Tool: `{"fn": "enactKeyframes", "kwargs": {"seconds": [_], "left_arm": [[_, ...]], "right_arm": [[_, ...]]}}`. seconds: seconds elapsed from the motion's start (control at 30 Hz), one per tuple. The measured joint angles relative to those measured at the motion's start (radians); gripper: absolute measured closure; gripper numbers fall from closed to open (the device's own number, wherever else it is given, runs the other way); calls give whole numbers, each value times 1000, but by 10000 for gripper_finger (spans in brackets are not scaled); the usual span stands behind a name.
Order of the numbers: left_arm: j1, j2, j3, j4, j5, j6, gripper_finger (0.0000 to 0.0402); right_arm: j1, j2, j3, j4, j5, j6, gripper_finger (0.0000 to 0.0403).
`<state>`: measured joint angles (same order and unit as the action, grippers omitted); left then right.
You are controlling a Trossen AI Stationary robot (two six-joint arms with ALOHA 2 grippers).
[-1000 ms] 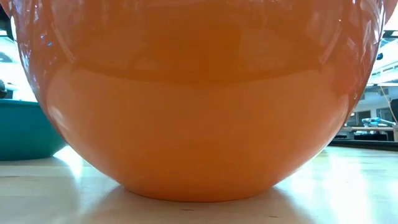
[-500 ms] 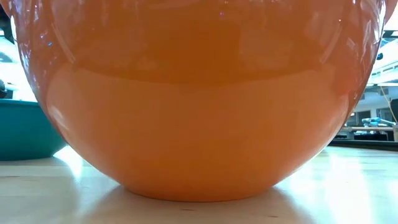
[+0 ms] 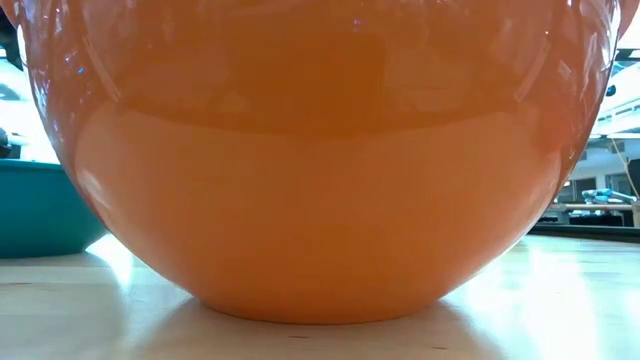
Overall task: Nest bowls inside each other
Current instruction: Stack the orange bowl on the red bowl
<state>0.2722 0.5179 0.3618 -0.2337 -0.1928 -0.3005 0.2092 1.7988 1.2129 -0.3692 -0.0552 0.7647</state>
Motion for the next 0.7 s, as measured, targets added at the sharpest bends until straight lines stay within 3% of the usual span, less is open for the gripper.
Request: {"fn": "enactKeyframes", "kwargs": {"seconds": [0.23, 0.7], "left_arm": [[0, 0, 0, 4, 0, -8, 294], [0, 0, 0, -6, -1, -51, 294]], "right_arm": [[-1, 0, 0, -17, 2, 79, 237], [-64, 0, 0, -25, -28, 75, 357]]}}
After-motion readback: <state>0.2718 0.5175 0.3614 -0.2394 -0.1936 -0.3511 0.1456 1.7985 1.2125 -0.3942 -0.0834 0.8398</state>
